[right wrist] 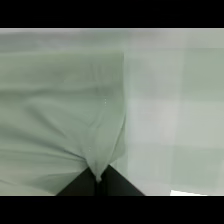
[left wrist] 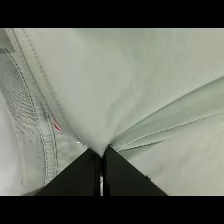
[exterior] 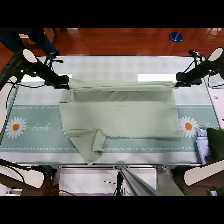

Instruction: Fold the shirts.

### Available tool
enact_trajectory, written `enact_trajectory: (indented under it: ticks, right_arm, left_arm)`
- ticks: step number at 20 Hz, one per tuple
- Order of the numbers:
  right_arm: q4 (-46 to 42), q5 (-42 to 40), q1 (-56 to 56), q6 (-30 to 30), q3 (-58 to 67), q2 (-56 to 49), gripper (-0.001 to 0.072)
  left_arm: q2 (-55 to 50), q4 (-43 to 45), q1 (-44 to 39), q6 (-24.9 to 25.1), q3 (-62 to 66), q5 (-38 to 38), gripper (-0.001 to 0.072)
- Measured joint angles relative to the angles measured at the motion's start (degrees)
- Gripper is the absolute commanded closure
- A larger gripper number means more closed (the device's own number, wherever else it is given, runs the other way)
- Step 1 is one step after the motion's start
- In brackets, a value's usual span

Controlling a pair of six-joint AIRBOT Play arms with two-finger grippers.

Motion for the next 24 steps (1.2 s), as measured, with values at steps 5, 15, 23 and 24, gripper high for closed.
enact_trajectory:
  ticks: [5, 15, 23, 24]
  right_arm:
    - [2.0, 1.6, -0.2, -0.6, -0.4, 0.6, 0.0382]
    - [3.1, 12.2, -9.0, -6.4, -12.2, 14.4, 0.0272]
    - [8.4, 6.8, -13.7, -11.7, -31.8, 22.6, 0.0225]
    - [8.6, 6.0, -13.9, -12.2, -33.2, 23.7, 0.0218]
  left_arm:
    - [-0.5, -0.6, -0.1, -0.4, 0.6, -0.9, 0.0299]
    - [16.3, -1.8, 13.4, 2.0, -14.5, -10.3, 0.017]
    - [29.0, -8.4, 18.6, 4.9, -43.3, -9.0, -0.0002]
    - [29.6, -9.4, 18.3, 5.3, -45.4, -9.0, -0.0002]
